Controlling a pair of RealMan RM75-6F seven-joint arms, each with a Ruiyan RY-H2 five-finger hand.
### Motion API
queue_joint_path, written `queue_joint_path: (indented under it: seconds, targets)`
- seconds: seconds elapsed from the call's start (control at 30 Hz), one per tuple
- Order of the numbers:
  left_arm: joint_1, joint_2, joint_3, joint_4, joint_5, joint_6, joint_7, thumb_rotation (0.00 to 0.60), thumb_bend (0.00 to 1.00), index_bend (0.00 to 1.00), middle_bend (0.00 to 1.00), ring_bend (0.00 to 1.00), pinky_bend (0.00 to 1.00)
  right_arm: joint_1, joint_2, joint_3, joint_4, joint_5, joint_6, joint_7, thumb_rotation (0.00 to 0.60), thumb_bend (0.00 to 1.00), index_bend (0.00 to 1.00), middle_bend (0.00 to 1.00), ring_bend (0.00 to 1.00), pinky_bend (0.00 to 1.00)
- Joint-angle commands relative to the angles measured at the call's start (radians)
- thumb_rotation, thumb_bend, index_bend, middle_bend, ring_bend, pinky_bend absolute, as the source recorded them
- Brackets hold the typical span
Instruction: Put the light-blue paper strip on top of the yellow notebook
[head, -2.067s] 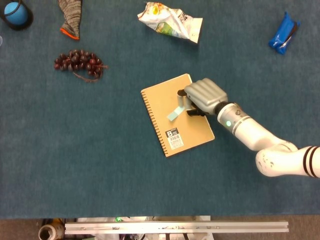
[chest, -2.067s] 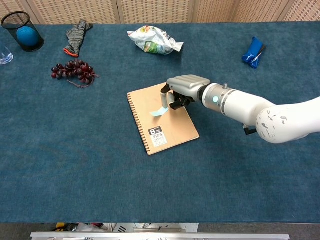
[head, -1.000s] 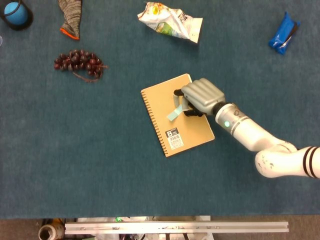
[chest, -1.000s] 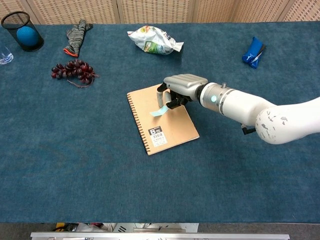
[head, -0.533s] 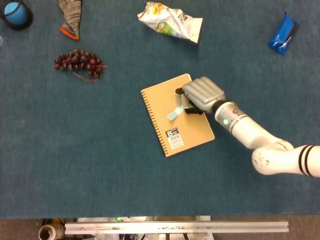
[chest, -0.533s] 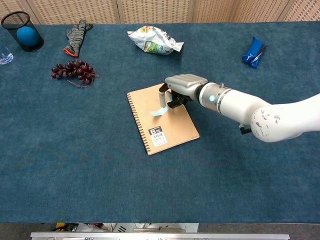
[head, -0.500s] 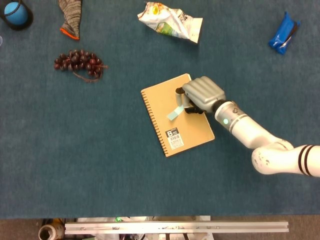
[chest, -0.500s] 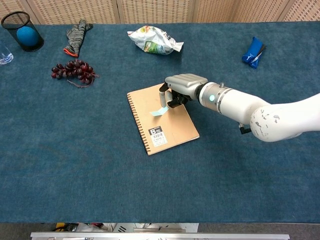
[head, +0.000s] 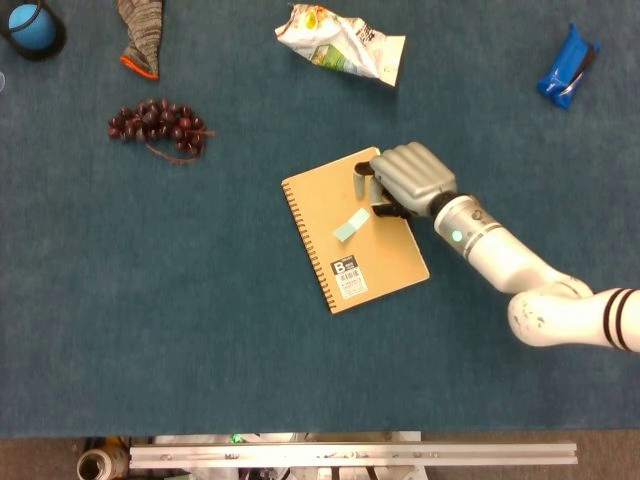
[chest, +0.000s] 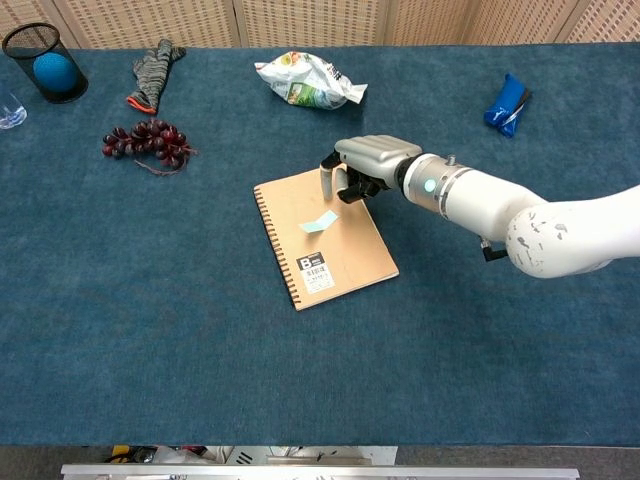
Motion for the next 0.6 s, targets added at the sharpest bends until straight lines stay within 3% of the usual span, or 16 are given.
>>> queue_joint_path:
  seconds: [0.03, 0.17, 0.23, 0.33, 0.4, 0.47, 0.6]
  targets:
    - [-0.002, -0.001, -0.002, 0.000, 0.001, 0.000, 0.000, 0.600, 0.15, 0.19, 0.21, 0.22, 0.17, -0.019, 0.042, 0.004, -0.043, -0.020, 0.032, 0.005, 0.429, 0.84, 0.46, 1.00, 1.00, 1.00]
    - [-0.006, -0.003, -0.004, 0.003, 0.004, 0.000, -0.001, 0.600, 0.15, 0.19, 0.21, 0.22, 0.17, -0.061, 0.117, -0.004, -0.114, -0.051, 0.111, -0.005, 0.431, 0.82, 0.46, 1.00, 1.00, 1.00]
    - [-0.007, -0.004, -0.004, 0.004, 0.006, -0.001, 0.000, 0.600, 0.15, 0.19, 0.21, 0.22, 0.17, -0.083, 0.149, -0.011, -0.147, -0.065, 0.148, -0.012, 0.430, 0.75, 0.46, 1.00, 1.00, 1.00]
    - [-0.014, -0.008, -0.007, 0.005, 0.009, -0.005, 0.001, 0.600, 0.15, 0.19, 0.21, 0.22, 0.17, -0.165, 0.256, -0.031, -0.243, -0.095, 0.289, -0.037, 0.431, 0.51, 0.46, 0.98, 1.00, 1.00]
    - [-0.018, -0.009, -0.007, 0.004, 0.011, -0.008, 0.003, 0.600, 0.15, 0.19, 0.21, 0.22, 0.17, -0.206, 0.302, -0.041, -0.285, -0.112, 0.357, -0.049, 0.432, 0.41, 0.46, 0.94, 1.00, 1.00]
    - [-0.022, -0.010, -0.008, 0.002, 0.015, -0.010, 0.007, 0.600, 0.15, 0.19, 0.21, 0.22, 0.17, -0.256, 0.354, -0.057, -0.328, -0.136, 0.434, -0.065, 0.432, 0.34, 0.46, 0.89, 0.96, 1.00]
    - [-0.029, -0.009, -0.010, -0.007, 0.017, -0.014, 0.017, 0.600, 0.15, 0.19, 0.21, 0.22, 0.17, -0.351, 0.436, -0.089, -0.381, -0.182, 0.568, -0.086, 0.432, 0.26, 0.45, 0.75, 0.79, 1.00]
